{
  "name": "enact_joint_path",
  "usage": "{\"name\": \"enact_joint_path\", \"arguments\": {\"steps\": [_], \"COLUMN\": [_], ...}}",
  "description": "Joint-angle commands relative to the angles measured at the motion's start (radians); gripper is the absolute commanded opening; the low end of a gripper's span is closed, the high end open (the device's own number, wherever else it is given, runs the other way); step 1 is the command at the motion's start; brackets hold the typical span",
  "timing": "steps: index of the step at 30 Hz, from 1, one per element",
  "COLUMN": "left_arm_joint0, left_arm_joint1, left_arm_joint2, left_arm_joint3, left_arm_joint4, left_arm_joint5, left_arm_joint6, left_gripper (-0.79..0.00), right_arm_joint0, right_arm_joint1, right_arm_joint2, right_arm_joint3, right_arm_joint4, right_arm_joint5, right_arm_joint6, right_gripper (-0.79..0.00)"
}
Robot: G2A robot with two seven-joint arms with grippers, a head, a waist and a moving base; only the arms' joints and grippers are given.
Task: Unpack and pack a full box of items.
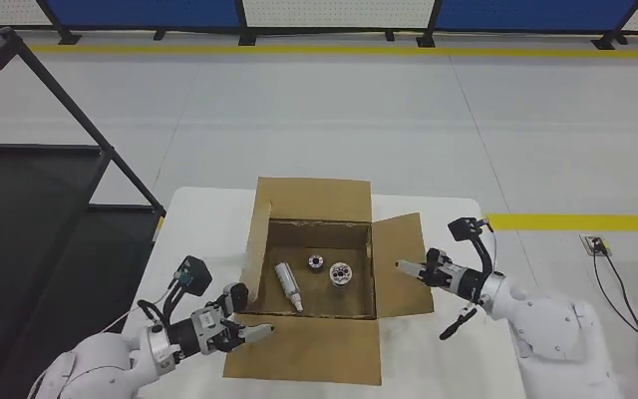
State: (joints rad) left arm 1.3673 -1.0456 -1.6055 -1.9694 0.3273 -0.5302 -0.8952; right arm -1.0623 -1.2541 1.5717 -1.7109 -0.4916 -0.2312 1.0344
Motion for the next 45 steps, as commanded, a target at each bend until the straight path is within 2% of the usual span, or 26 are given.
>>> {"name": "enact_joint_path", "arguments": {"steps": [1, 6, 12, 20, 27, 37, 40, 45], "left_arm_joint0": [-0.016, -0.056, -0.097, -0.129, -0.135, -0.133, -0.126, -0.156], "left_arm_joint1": [0.001, 0.002, 0.001, -0.002, -0.002, -0.002, -0.001, -0.001], "left_arm_joint2": [0.024, 0.079, 0.136, 0.187, 0.186, 0.186, 0.197, 0.222], "left_arm_joint3": [0.007, 0.033, 0.072, 0.134, 0.159, 0.158, 0.15, 0.173], "left_arm_joint4": [0.008, 0.029, 0.03, -0.045, -0.097, -0.097, -0.093, -0.122], "left_arm_joint5": [0.011, 0.036, 0.057, 0.099, 0.112, 0.114, 0.124, 0.158], "left_arm_joint6": [-0.006, -0.013, 0.0, 0.027, 0.048, 0.051, 0.051, 0.019], "left_gripper": [0.0, 0.0, 0.0, 0.0, 0.0, 0.0, 0.0, 0.0], "right_arm_joint0": [0.007, 0.029, 0.104, 0.241, 0.326, 0.329, 0.318, 0.35], "right_arm_joint1": [0.001, 0.005, 0.002, -0.022, -0.038, -0.037, -0.039, -0.05], "right_arm_joint2": [-0.019, -0.065, -0.143, -0.279, -0.38, -0.382, -0.403, -0.46], "right_arm_joint3": [0.001, 0.004, 0.06, 0.255, 0.391, 0.393, 0.386, 0.421], "right_arm_joint4": [0.022, 0.12, 0.285, 0.432, 0.415, 0.404, 0.386, 0.345], "right_arm_joint5": [-0.025, -0.115, -0.193, -0.176, -0.182, -0.183, -0.151, -0.104], "right_arm_joint6": [-0.003, 0.021, 0.033, -0.073, -0.108, -0.105, -0.132, -0.168], "right_gripper": [0.0, 0.0, 0.0, 0.0, 0.0, 0.0, 0.0, 0.0]}}
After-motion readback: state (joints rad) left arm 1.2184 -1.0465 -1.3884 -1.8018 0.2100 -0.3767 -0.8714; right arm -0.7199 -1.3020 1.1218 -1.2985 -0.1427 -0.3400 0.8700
